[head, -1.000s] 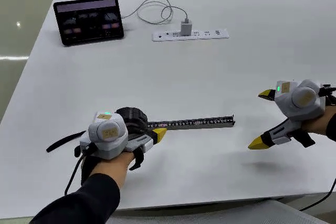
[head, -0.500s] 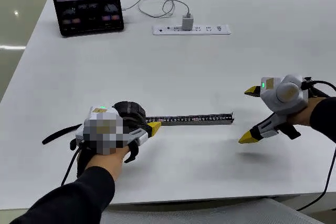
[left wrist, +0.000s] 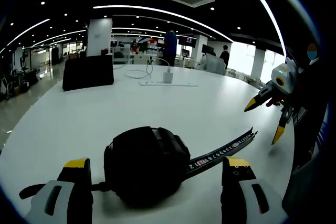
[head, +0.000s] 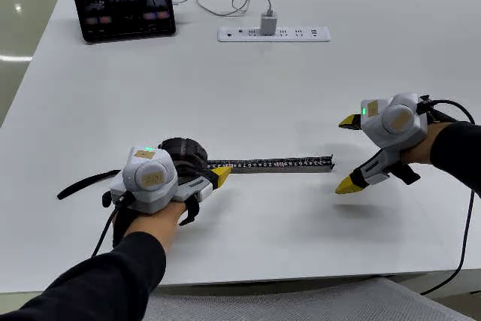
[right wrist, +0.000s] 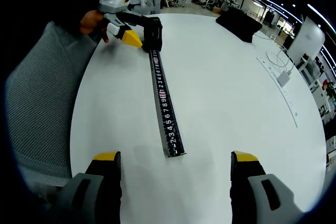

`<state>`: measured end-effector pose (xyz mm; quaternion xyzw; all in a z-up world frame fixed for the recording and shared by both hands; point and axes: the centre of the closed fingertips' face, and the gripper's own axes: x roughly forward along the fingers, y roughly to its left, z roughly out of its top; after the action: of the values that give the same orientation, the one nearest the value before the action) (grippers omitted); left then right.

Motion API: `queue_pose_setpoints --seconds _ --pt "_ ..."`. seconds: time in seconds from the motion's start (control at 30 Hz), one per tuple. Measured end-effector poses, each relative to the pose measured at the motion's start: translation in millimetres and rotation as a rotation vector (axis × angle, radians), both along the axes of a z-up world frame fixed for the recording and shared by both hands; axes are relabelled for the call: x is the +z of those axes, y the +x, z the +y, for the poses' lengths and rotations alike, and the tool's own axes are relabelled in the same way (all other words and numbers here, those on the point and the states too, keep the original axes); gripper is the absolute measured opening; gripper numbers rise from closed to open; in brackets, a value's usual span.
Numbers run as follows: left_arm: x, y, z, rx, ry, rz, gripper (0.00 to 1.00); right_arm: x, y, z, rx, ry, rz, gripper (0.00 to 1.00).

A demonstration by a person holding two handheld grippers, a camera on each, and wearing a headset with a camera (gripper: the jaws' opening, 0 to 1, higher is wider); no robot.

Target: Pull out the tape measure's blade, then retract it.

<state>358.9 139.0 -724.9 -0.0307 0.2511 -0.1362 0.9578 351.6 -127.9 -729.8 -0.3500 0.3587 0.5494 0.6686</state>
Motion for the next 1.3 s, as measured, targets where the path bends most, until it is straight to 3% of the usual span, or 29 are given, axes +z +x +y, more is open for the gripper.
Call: queue_pose_setpoints --seconds 0.53,1.3 --pt "-3.0 -1.1 1.6 0.01 -0.011 0.006 1.0 -17.1 -6.0 6.7 0.088 -0.043 0.05 0.47" --pt "-2.0 -1.4 3.3 0.019 -0.011 0.003 1.0 -24.4 -5.3 4.3 0.107 -0.071 0.104 0.25"
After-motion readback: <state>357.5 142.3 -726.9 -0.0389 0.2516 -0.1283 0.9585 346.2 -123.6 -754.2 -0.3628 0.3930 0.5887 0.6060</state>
